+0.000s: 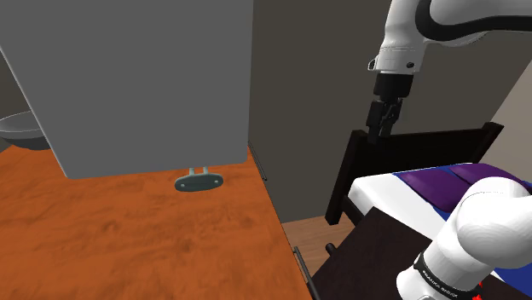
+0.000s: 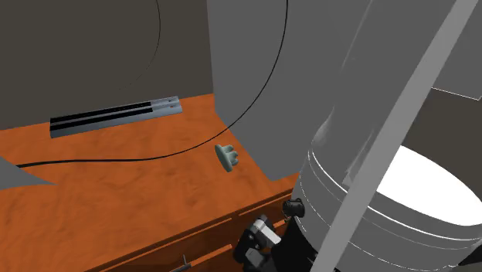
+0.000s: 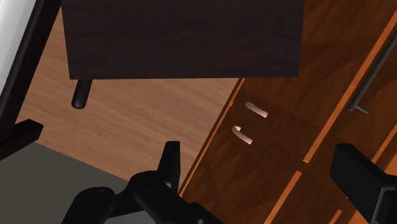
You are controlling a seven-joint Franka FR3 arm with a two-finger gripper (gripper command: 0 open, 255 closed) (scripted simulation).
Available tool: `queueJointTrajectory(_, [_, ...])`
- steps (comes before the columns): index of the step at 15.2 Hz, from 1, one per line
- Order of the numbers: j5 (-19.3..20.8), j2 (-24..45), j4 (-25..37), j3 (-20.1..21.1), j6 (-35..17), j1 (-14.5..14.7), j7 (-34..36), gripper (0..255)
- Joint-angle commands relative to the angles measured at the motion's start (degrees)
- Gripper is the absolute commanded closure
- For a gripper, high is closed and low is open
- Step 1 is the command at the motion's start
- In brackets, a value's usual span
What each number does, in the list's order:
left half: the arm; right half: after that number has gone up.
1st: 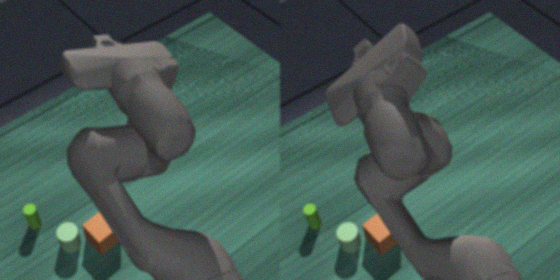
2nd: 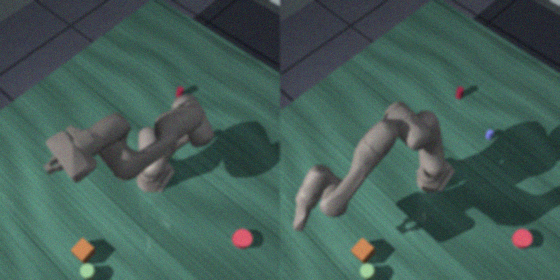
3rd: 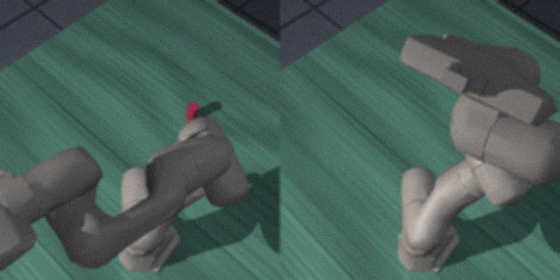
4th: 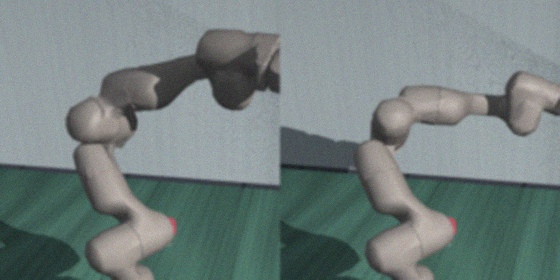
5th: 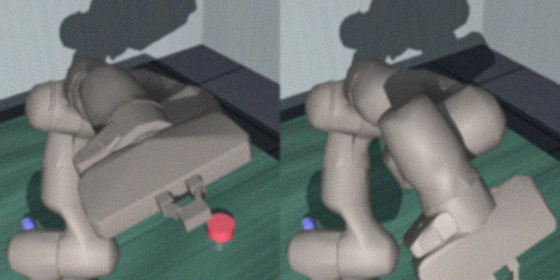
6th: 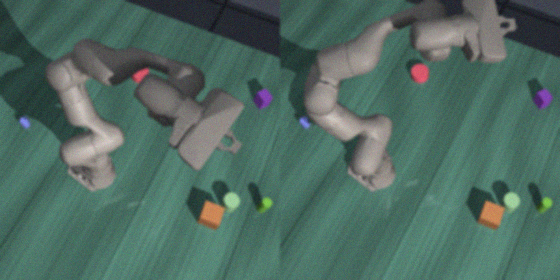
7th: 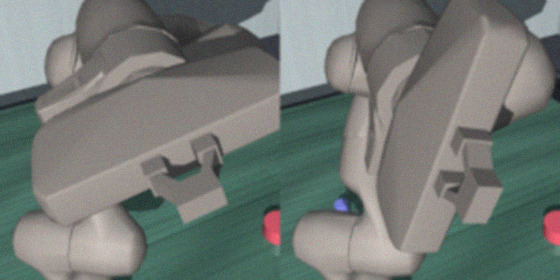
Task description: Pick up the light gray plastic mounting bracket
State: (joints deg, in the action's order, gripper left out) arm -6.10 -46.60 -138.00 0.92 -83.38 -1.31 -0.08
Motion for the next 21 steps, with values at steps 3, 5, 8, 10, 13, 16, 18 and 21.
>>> queueJointTrajectory(3, [-2.0, 1.7, 0.2, 2.7, -2.3, 0.4, 3.6, 0])
queueJointTrajectory(5, [-3.8, 3.7, 0.7, 5.4, -4.6, 0.7, 7.0, 0])
queueJointTrajectory(8, [-6.1, 7.4, 2.1, 9.4, -8.2, 1.0, 12.2, 0])
queueJointTrajectory(10, [-7.1, 10.3, 3.5, 12.0, -10.6, 1.1, 15.7, 0])
queueJointTrajectory(13, [-8.1, 15.0, 6.1, 15.9, -14.0, 0.9, 20.9, 0])
queueJointTrajectory(16, [-8.1, 20.4, 9.5, 19.6, -17.3, 0.5, 26.2, 0])
queueJointTrajectory(18, [-7.5, 24.2, 12.1, 21.9, -19.2, 0.2, 30.0, 0])
queueJointTrajectory(21, [-5.6, 30.5, 16.6, 25.3, -21.8, -0.3, 35.9, 0])
